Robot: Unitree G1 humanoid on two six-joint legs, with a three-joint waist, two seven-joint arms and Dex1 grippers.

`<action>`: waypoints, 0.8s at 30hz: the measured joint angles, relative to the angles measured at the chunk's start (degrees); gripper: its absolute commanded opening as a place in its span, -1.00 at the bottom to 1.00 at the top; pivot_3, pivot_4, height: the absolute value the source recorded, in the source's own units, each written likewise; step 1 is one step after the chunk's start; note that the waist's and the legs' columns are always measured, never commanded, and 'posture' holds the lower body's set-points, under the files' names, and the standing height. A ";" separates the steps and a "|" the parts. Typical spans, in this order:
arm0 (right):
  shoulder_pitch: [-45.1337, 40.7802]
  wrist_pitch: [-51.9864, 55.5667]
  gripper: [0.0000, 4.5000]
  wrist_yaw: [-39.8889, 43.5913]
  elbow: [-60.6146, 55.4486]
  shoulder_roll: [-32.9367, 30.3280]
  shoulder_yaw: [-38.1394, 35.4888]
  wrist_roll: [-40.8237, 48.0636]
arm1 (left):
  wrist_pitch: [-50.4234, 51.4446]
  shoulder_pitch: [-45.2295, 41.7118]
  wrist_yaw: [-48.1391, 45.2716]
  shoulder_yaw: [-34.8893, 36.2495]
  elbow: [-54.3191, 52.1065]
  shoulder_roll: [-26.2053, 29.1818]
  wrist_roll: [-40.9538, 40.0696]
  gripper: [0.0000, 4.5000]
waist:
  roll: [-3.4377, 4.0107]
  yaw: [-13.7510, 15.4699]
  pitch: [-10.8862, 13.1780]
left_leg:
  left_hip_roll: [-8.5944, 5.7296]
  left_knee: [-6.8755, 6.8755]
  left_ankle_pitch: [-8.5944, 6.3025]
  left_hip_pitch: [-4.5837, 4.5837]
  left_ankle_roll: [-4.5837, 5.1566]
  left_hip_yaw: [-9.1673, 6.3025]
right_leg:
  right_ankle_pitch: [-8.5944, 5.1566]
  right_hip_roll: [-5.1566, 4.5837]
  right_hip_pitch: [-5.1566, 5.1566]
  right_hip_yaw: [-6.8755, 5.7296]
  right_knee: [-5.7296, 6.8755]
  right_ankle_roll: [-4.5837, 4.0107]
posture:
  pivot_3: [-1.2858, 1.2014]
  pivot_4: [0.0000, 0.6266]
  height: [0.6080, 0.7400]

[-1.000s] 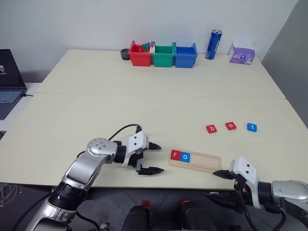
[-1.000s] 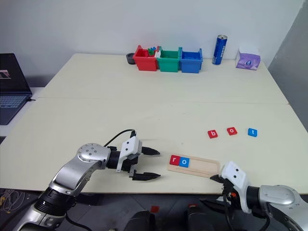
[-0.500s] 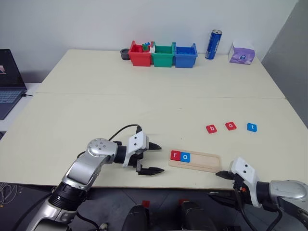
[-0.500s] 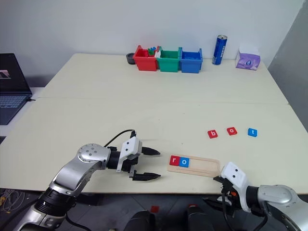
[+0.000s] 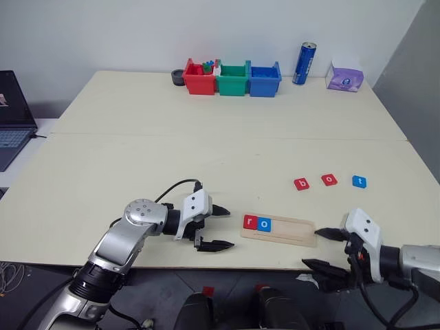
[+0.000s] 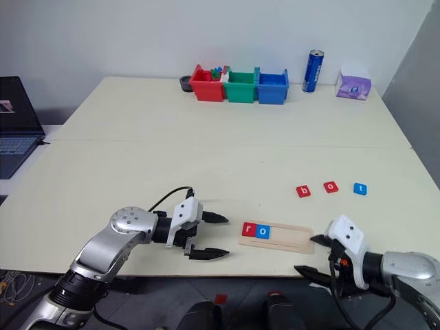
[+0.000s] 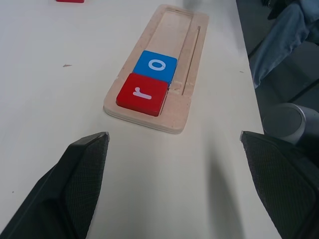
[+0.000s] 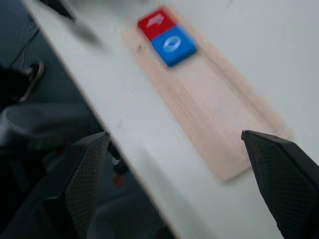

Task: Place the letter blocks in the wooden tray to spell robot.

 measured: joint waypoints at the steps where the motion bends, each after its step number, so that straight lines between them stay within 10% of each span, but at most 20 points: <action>1: -2.10 -0.45 1.00 -2.07 1.58 1.18 0.18 -1.30 | -0.03 -0.01 0.01 0.01 0.02 -0.08 -0.08 0.98 | -0.01 -0.05 0.01 | -0.01 0.00 0.00 0.01 0.00 0.01 | 0.02 0.00 0.00 0.04 0.00 -0.01 | 0.03 -0.52 1.00; 11: -20.09 -0.93 1.00 -23.43 18.19 19.46 10.19 -15.51 | 0.34 0.42 1.31 2.02 -0.07 -0.53 -2.28 0.98 | 0.01 -0.01 0.02 | 0.02 -0.09 0.00 -0.09 -0.01 0.02 | 0.11 0.00 -0.11 0.02 0.00 -0.24 | 0.03 -0.52 1.00; 21: -22.79 -4.33 1.00 -26.44 27.18 24.82 14.64 -21.71 | -0.78 3.21 1.00 5.92 -2.03 0.15 -4.78 0.98 | 0.03 -0.03 0.02 | 0.03 -0.09 0.00 -0.05 0.00 0.02 | 0.10 -0.02 -0.11 0.02 0.00 -0.22 | 0.03 -0.52 1.00; 24: -23.71 -4.58 0.74 -26.62 28.31 26.04 14.63 -22.64 | -2.26 4.41 0.49 6.69 -2.02 0.58 -4.85 1.00 | 0.03 -0.04 0.02 | 0.04 -0.09 0.00 -0.03 0.00 0.02 | 0.10 -0.01 -0.11 0.03 0.02 -0.22 | 0.03 -0.52 1.00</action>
